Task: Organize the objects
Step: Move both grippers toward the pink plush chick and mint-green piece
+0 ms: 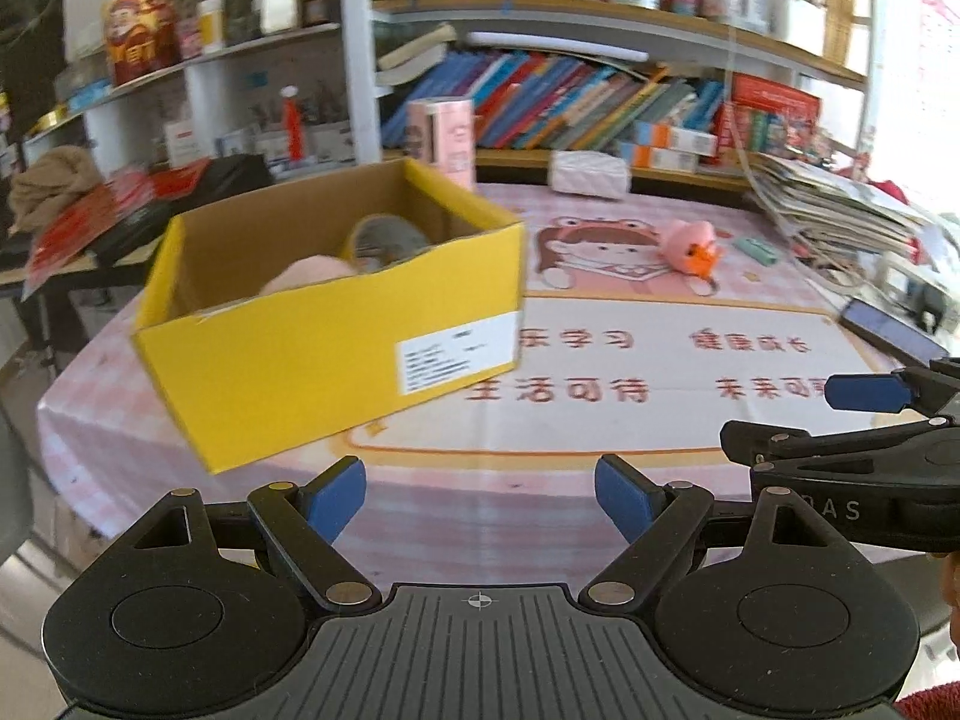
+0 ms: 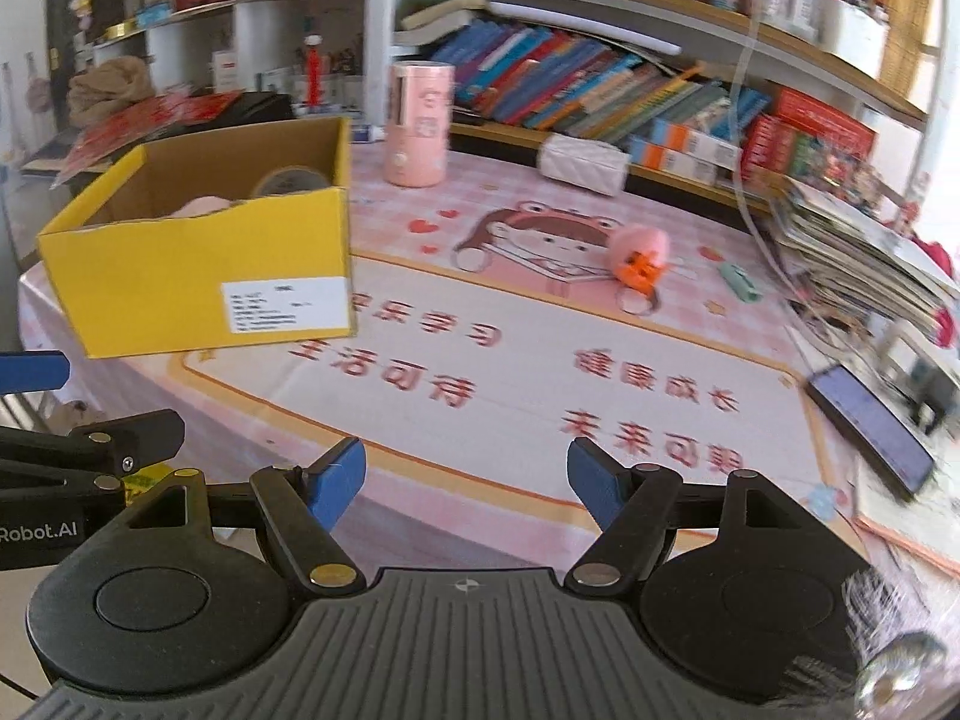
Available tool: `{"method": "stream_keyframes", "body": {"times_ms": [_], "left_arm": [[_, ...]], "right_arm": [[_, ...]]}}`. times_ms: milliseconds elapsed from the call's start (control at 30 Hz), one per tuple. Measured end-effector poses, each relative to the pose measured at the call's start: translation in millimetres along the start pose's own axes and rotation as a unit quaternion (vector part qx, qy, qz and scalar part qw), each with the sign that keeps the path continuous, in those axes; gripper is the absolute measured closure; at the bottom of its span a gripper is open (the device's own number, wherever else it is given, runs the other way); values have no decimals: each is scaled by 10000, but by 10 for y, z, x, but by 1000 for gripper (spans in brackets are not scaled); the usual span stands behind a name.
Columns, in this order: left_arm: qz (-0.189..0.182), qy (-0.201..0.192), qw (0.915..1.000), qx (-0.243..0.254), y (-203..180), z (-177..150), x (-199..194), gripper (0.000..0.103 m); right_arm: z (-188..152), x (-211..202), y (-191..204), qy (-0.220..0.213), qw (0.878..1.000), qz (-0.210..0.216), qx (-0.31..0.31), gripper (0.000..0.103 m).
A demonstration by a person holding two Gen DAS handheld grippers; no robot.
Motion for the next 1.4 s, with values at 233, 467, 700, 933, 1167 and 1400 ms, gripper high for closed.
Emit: {"method": "stream_keyframes", "body": {"times_ms": [233, 467, 700, 933, 1167, 1400], "left_arm": [[-383, -16, 9988, 320, -274, 119, 142, 17], [-684, 15, 9958, 614, -541, 233, 322, 17], [-876, 33, 9931, 781, -797, 371, 521, 17], [-906, 69, 9923, 846, -982, 527, 742, 17], [-878, 174, 9930, 774, -1143, 671, 1020, 17], [-814, 220, 9945, 628, -1272, 853, 1308, 17]], "right_arm": [[-83, -34, -330, 38, 9986, -426, 322, 30], [-130, -2, -645, 98, 9950, -770, 623, 30], [-107, 85, -925, 156, 9919, -971, 801, 30], [-8, 260, -1188, 195, 9907, -1021, 883, 30], [107, 515, -1436, 294, 9908, -975, 886, 30], [257, 839, -1690, 398, 9917, -845, 878, 32]]}}
Point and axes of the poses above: each gripper's, at about its wrist camera, not at the fingertips, and x roughly the way its jaws point, y to its left, z to its top, the point moved 6 cm from there along x, roughly the way its jaws point, and after that the axes turned 7 degrees about -z, right-handed, at the moved point
